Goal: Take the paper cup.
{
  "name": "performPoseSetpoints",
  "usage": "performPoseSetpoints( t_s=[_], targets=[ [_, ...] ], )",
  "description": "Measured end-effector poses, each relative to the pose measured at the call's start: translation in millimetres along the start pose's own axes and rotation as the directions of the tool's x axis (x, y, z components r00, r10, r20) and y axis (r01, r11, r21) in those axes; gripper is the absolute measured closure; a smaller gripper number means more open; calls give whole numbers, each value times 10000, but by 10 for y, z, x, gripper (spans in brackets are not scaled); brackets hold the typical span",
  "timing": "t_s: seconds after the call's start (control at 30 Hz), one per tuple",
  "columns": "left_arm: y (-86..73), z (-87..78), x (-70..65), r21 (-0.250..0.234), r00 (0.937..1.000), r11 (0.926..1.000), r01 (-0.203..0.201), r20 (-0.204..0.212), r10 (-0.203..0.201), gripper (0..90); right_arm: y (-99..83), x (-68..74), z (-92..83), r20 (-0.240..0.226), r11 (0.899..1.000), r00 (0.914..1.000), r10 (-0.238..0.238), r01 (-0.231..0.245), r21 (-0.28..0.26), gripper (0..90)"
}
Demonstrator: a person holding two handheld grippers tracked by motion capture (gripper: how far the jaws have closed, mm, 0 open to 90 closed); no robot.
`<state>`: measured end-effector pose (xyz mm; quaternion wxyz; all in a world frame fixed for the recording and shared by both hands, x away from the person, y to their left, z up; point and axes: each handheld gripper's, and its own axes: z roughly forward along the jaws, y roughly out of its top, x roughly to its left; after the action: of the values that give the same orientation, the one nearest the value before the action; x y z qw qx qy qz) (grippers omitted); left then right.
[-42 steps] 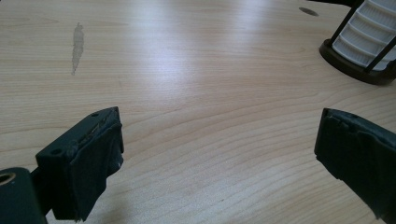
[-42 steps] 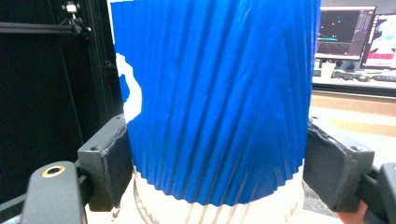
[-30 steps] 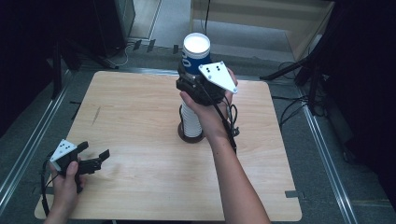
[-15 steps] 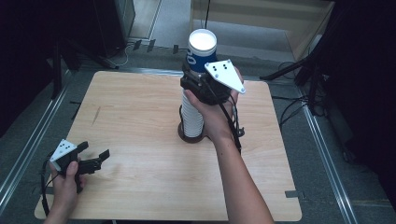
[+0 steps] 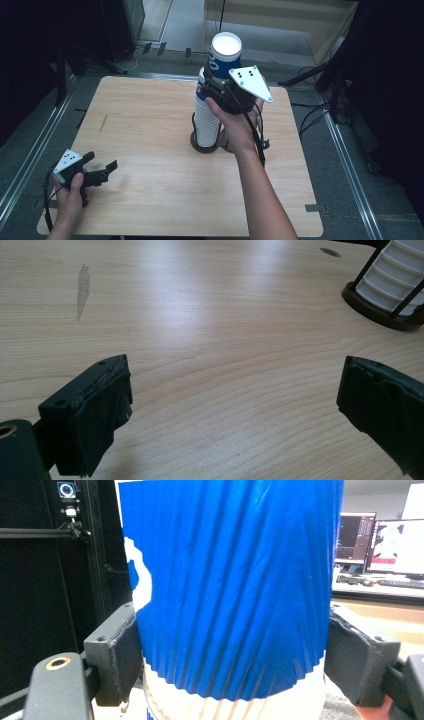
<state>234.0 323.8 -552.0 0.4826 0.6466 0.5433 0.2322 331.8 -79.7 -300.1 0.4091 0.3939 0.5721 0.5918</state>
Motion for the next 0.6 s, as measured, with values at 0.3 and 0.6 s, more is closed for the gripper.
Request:
performPoseSetpoints(
  t_s=[0.3, 0.6],
  targets=[
    [0, 0, 0, 2, 10000, 10000, -11, -2, 11, 19, -62, 18, -89, -104, 9999, 9999, -60, 61, 97, 189],
    [0, 0, -1, -3, 10000, 10000, -23, -8, 23, 19, -106, -66, -178, 80, 9999, 9999, 75, -75, 86, 189]
  ],
)
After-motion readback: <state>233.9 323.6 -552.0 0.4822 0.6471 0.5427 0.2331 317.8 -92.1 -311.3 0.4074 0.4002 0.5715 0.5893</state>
